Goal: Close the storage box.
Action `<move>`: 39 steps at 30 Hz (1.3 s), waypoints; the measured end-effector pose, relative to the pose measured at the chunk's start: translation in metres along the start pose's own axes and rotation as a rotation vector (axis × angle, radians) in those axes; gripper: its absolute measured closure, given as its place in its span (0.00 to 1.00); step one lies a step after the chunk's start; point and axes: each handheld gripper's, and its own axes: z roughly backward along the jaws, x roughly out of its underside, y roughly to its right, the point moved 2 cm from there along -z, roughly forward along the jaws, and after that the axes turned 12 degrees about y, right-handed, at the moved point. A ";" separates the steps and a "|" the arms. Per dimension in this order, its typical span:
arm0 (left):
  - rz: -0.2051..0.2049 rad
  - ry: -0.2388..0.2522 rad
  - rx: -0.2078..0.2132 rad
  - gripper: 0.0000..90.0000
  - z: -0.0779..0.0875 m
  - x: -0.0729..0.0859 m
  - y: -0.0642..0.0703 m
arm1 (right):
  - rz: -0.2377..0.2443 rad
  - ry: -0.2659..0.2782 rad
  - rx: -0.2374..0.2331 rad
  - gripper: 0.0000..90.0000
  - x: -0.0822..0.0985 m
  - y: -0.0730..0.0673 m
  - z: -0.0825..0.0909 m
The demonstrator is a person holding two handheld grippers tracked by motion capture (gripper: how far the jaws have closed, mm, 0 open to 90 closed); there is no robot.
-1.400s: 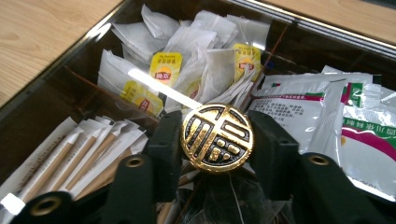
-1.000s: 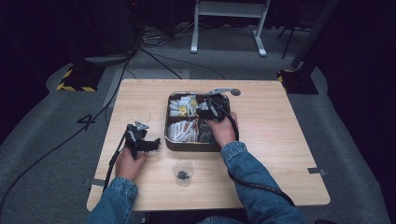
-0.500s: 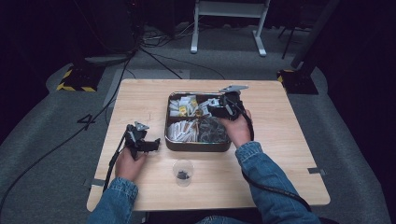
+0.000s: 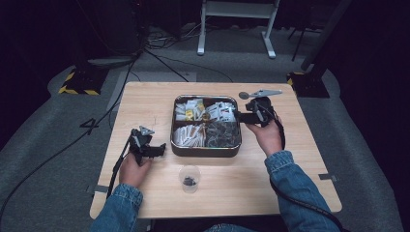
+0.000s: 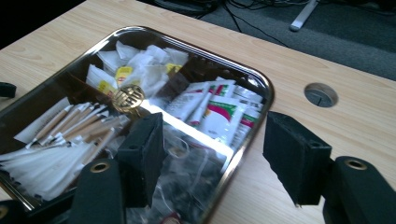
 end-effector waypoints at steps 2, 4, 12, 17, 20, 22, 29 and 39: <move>0.000 0.000 0.001 0.15 0.000 0.000 0.000 | -0.005 -0.001 0.004 0.42 0.003 0.006 0.005; 0.000 0.000 0.000 0.15 0.000 0.000 0.000 | -0.008 0.003 0.002 0.42 0.006 0.012 0.011; -0.009 0.001 0.004 0.15 -0.001 -0.001 -0.001 | -0.027 -0.002 0.008 0.40 0.027 0.038 0.030; -0.008 0.001 0.005 0.15 -0.001 -0.001 -0.001 | -0.012 -0.014 0.010 0.39 0.045 0.052 0.040; -0.009 0.001 0.004 0.15 -0.001 -0.001 -0.001 | -0.017 -0.027 0.030 0.39 0.058 0.062 0.045; -0.010 0.001 0.004 0.15 -0.001 -0.001 -0.001 | -0.022 -0.030 0.024 0.38 0.068 0.070 0.048; -0.010 0.001 0.001 0.15 -0.001 -0.001 -0.001 | -0.005 -0.018 -0.019 0.38 0.098 0.089 0.056; 0.000 -0.001 0.002 0.15 0.000 0.000 0.000 | -0.050 -0.006 0.002 0.38 0.141 0.118 0.063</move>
